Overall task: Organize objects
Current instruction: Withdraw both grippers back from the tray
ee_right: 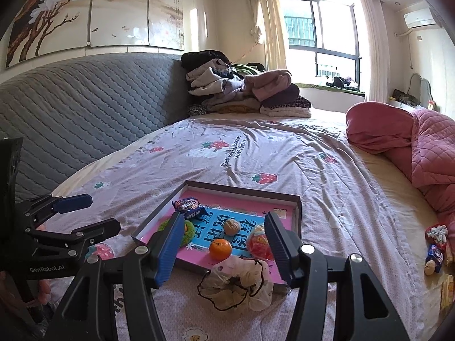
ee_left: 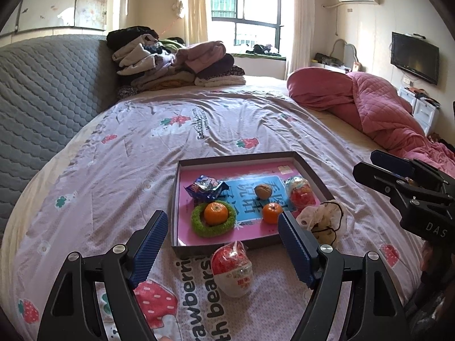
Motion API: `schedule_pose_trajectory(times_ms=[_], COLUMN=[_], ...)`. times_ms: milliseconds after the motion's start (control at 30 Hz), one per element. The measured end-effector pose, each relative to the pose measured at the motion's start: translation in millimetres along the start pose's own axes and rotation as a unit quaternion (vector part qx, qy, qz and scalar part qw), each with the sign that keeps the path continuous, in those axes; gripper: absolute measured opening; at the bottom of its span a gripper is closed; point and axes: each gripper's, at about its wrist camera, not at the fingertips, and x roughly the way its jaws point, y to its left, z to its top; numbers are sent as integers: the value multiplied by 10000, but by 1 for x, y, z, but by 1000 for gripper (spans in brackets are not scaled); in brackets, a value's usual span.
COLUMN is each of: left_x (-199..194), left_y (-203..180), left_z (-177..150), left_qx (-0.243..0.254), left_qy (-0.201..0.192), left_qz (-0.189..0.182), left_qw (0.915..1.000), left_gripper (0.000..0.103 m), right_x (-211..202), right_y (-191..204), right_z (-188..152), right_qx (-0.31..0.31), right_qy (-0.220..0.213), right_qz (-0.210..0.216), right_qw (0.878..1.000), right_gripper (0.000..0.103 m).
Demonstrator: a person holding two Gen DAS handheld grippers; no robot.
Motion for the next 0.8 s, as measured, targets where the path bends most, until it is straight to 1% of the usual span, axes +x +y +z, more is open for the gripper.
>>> schedule_pose_trajectory(times_ms=[200, 400, 800], left_x=[-4, -6, 0], left_y=[-5, -3, -3], left_z=[-7, -14, -27], left_qx=[62, -13, 25], left_qy=[38, 56, 215], left_qz=[2, 18, 9], left_qw=[10000, 10000, 9998], left_gripper=[80, 80, 80], right_x=[-4, -8, -9], right_y=[0, -1, 0], right_z=[-7, -12, -19], right_qx=[-6, 6, -44], right_qy=[32, 30, 78], right_qz=[23, 3, 29], right_qw=[10000, 10000, 10000], right_gripper=[58, 58, 58])
